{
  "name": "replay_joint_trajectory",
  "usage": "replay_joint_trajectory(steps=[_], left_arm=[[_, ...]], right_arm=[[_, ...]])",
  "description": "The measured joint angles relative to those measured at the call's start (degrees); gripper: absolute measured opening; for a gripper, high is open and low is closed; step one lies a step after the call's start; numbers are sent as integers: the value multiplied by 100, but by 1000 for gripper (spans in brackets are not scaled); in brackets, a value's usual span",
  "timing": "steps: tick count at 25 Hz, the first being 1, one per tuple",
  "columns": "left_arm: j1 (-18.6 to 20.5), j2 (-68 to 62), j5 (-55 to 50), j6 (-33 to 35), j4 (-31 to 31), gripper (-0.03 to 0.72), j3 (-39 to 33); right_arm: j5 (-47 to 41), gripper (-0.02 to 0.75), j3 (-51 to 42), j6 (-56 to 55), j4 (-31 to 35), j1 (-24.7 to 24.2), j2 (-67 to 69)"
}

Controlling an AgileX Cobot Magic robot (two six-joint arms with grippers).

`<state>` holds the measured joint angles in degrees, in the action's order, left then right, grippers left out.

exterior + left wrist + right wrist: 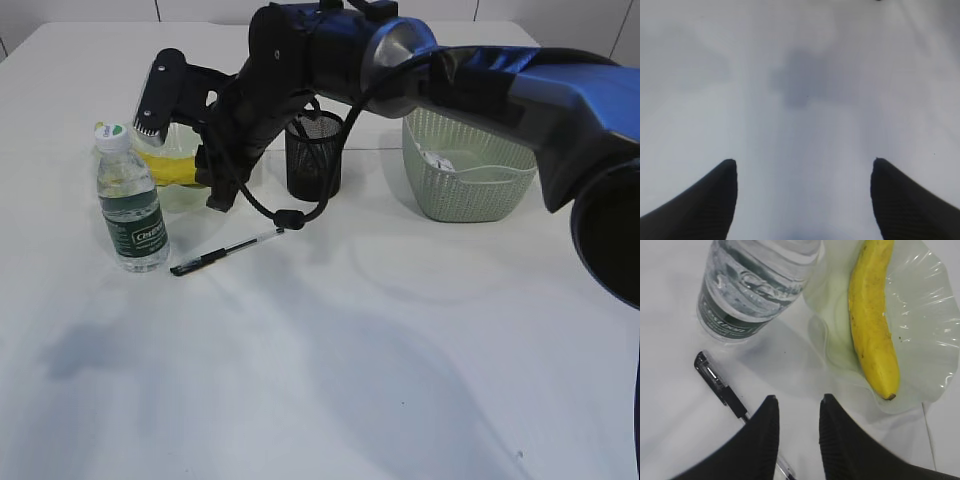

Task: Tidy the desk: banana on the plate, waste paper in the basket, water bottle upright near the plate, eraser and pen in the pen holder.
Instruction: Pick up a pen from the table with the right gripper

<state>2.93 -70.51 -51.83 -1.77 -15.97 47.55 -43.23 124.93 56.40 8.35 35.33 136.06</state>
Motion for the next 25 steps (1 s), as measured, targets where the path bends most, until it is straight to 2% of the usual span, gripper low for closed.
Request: replay_joint_trajectory(steps=[11, 20, 25], left_arm=[[0, 0, 52, 0, 0, 591, 0], [0, 0, 65, 0, 0, 591, 0], [0, 0, 65, 0, 0, 591, 0]], right_arm=[[-253, 243, 0, 11, -494, 0, 44], [-788, 244, 42, 11, -330, 0, 301], [-1034, 245, 573, -89, -150, 0, 694]])
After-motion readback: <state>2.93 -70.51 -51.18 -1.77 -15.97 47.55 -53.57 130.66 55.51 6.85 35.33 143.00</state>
